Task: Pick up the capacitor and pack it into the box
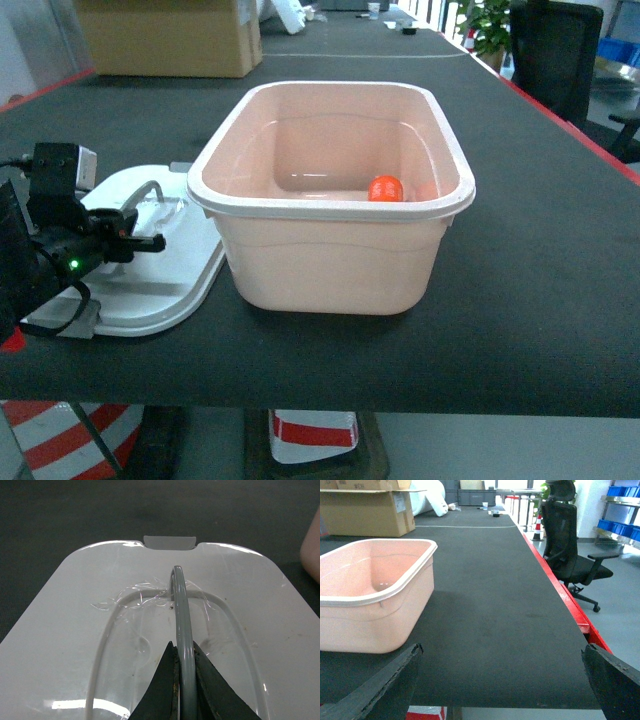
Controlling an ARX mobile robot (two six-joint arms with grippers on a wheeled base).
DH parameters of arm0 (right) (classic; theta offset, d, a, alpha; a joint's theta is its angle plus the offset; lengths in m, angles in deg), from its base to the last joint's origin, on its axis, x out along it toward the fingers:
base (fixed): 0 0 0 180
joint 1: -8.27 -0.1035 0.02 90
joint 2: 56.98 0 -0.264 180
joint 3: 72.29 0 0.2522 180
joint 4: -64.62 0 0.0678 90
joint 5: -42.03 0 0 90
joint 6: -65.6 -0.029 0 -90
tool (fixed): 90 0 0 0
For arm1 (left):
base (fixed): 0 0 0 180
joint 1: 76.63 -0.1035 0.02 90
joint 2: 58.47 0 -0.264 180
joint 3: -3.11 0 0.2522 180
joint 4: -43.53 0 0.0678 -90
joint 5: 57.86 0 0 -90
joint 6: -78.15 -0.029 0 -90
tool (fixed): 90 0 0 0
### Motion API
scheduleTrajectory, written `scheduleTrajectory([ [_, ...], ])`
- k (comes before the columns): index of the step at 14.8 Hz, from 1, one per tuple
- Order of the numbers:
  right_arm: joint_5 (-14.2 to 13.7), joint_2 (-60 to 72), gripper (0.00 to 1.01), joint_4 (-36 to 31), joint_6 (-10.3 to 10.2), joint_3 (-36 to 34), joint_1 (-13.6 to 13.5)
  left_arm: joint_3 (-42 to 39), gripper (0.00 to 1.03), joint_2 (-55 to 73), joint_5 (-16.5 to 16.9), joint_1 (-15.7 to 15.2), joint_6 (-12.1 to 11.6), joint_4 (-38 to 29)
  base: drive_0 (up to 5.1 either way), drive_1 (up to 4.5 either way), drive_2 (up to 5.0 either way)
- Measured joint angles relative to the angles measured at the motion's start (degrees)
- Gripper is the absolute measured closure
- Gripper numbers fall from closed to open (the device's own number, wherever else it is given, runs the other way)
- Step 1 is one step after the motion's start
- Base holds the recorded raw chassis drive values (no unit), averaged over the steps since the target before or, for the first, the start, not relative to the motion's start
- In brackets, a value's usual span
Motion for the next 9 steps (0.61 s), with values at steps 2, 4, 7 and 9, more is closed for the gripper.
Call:
scheduleTrajectory([
  [2,0.0,0.0,0.03,0.0,0.0,0.0,0.0,-2.7,1.01,-5.7,-3.0,-0.9,0.3,4.6,0.0,0.00,0.0],
  [4,0.0,0.0,0.03,0.0,0.0,0.0,0.0,-4.7,1.01,-15.5,-3.3,-4.2,0.2,7.7,0.0,0.00,0.0],
  [7,0.0,0.0,0.03,0.0,0.0,0.0,0.0,-6.3,1.01,-30.6,-5.9,-7.1,-0.2,12.9,0.0,0.00,0.0],
  [9,0.0,0.0,0.03,0.0,0.0,0.0,0.0,-7.5,1.01,-39.3,-8.7,-2.7,0.0,18.9,0.0,0.00,0.0],
])
